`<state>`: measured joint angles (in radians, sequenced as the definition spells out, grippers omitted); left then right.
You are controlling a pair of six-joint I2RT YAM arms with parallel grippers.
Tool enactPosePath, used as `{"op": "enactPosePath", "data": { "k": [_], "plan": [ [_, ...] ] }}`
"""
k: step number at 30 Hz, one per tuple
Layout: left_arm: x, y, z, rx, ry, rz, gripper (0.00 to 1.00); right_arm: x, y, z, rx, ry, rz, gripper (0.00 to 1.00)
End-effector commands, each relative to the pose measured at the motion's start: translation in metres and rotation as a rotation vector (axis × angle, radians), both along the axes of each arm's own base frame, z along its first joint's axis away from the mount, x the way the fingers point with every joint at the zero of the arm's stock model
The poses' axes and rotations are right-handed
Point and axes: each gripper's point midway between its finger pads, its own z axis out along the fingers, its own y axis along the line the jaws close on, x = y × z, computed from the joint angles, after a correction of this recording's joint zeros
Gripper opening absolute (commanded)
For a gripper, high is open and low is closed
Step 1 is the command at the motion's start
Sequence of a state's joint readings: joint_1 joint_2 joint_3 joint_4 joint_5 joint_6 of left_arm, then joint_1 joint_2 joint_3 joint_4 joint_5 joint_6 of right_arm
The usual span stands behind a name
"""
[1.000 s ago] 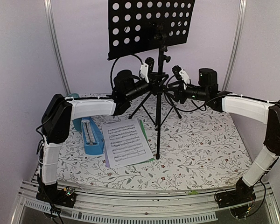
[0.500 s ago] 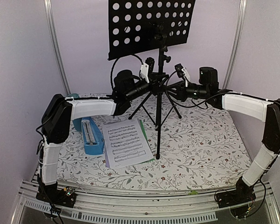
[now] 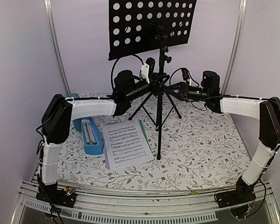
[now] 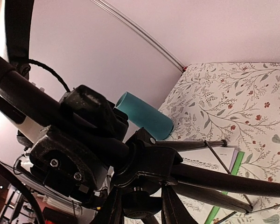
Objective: Set up the instrument practice props
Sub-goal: Screw the knob on the music stand.
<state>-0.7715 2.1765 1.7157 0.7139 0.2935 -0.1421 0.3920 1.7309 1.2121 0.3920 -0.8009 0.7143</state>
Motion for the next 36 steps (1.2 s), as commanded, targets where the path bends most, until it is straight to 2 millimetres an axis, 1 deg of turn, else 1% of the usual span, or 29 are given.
{"op": "enactPosePath", "data": {
  "k": [1,3,4,6,7,9,10,11,12,14,15,17,18,20,22,24,25,27,31,33,36],
  "plan": [
    [-0.005,-0.002,-0.021,0.052,0.085,-0.028,0.0,0.005,-0.008,-0.028,0.094,0.277,0.032,0.26],
    [-0.004,-0.001,-0.022,0.051,0.085,-0.024,0.0,0.004,-0.008,-0.026,0.113,0.293,0.036,0.29],
    [-0.004,0.0,-0.021,0.05,0.084,-0.024,0.0,0.004,-0.009,-0.021,0.119,0.286,0.033,0.32],
    [-0.005,-0.001,-0.022,0.054,0.084,-0.026,0.0,0.005,-0.011,-0.011,0.119,0.246,0.016,0.36],
    [-0.005,-0.001,-0.022,0.054,0.084,-0.028,0.0,0.006,-0.012,-0.006,0.116,0.226,0.003,0.41],
    [-0.006,-0.001,-0.021,0.053,0.083,-0.028,0.0,0.009,-0.017,0.003,0.089,0.162,-0.031,0.47],
    [-0.006,-0.001,-0.022,0.054,0.084,-0.028,0.0,0.01,-0.019,0.001,0.061,0.132,-0.046,0.49],
    [-0.006,-0.001,-0.022,0.053,0.083,-0.029,0.0,0.013,-0.021,0.005,0.035,0.098,-0.076,0.5],
    [-0.006,-0.001,-0.021,0.053,0.084,-0.029,0.0,0.016,-0.024,0.012,-0.005,0.015,-0.103,0.51],
    [-0.006,0.0,-0.021,0.055,0.083,-0.028,0.0,0.021,-0.038,0.022,-0.085,-0.119,-0.196,0.53],
    [-0.005,0.0,-0.021,0.054,0.082,-0.028,0.0,0.022,-0.045,0.016,-0.151,-0.199,-0.237,0.56],
    [-0.006,-0.001,-0.021,0.053,0.082,-0.03,0.0,0.022,-0.059,0.013,-0.246,-0.342,-0.317,0.58],
    [-0.006,-0.001,-0.021,0.053,0.082,-0.033,0.0,0.018,-0.062,0.014,-0.297,-0.457,-0.323,0.59],
    [-0.005,-0.002,-0.022,0.053,0.084,-0.034,0.0,0.011,-0.066,0.007,-0.37,-0.609,-0.338,0.6],
    [-0.005,-0.002,-0.022,0.053,0.084,-0.034,0.0,0.004,-0.065,-0.004,-0.446,-0.741,-0.315,0.63],
    [-0.005,-0.002,-0.022,0.054,0.082,-0.034,0.0,-0.001,-0.06,-0.013,-0.509,-0.831,-0.297,0.64],
    [-0.005,-0.002,-0.023,0.056,0.085,-0.032,0.0,-0.004,-0.056,-0.013,-0.543,-0.899,-0.293,0.64],
    [-0.005,-0.002,-0.022,0.057,0.083,-0.032,0.0,-0.007,-0.052,-0.01,-0.586,-0.994,-0.316,0.65],
    [-0.004,-0.003,-0.022,0.059,0.084,-0.034,0.0,-0.006,-0.048,0.007,-0.631,-1.118,-0.37,0.65],
    [-0.003,-0.004,-0.022,0.059,0.085,-0.035,0.0,-0.004,-0.044,0.009,-0.675,-1.174,-0.383,0.66],
    [-0.003,-0.003,-0.022,0.062,0.082,-0.035,0.0,-0.001,-0.034,0.007,-0.745,-1.243,-0.369,0.65]
  ]
}}
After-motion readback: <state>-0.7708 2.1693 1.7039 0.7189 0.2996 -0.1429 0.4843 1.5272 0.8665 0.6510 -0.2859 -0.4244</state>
